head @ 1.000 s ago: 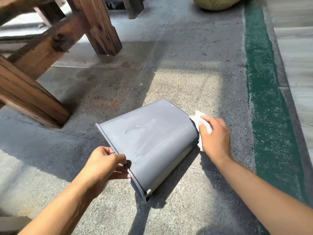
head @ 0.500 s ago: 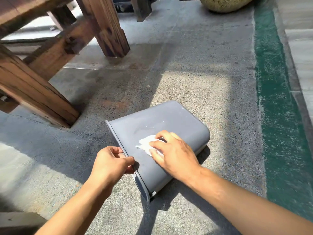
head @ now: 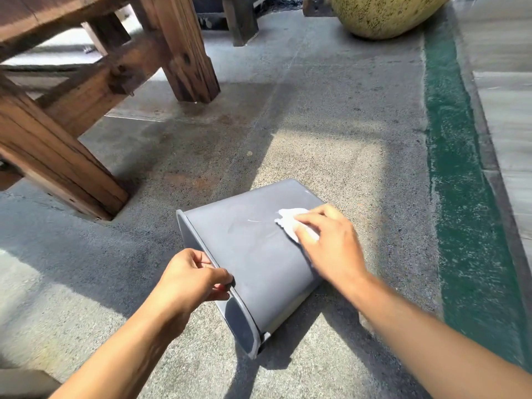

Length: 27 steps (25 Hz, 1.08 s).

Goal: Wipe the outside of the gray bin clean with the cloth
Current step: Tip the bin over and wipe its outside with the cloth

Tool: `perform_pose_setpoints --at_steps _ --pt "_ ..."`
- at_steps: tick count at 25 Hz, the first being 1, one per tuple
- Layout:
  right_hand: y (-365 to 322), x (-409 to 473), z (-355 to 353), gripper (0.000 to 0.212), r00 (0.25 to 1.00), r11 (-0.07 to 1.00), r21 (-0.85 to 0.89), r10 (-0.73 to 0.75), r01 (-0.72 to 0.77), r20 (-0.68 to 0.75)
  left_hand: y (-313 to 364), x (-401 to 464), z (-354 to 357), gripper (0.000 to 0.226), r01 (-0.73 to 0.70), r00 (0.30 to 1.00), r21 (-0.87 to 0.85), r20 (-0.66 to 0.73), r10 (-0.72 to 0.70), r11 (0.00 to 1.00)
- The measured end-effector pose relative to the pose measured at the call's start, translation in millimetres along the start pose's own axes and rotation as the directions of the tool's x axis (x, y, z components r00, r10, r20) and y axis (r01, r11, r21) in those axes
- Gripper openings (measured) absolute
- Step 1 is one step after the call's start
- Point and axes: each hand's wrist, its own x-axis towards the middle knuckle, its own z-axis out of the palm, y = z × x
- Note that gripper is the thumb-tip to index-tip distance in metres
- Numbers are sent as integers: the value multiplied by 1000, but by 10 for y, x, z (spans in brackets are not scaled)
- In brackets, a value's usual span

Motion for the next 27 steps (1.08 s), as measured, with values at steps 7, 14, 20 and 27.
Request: perform_pose_setpoints --at_steps 7,14,20,27 --pt "-590 -272 379 19 892 909 -14 -407 417 195 -56 -55 -63 44 -31 996 61 91 26 998" --pt "450 232 4 20 993 961 -259 82 -100 -79 -40 -66 -81 52 -46 977 144 213 14 989" --pt "644 113 -162 18 937 919 -222 284 -326 -201 -24 -66 -91 44 -122 971 209 228 73 970" --pt "-615 -498 247 14 914 915 -55 -402 399 -48 1 -92 -14 53 -226 938 236 314 146 945"
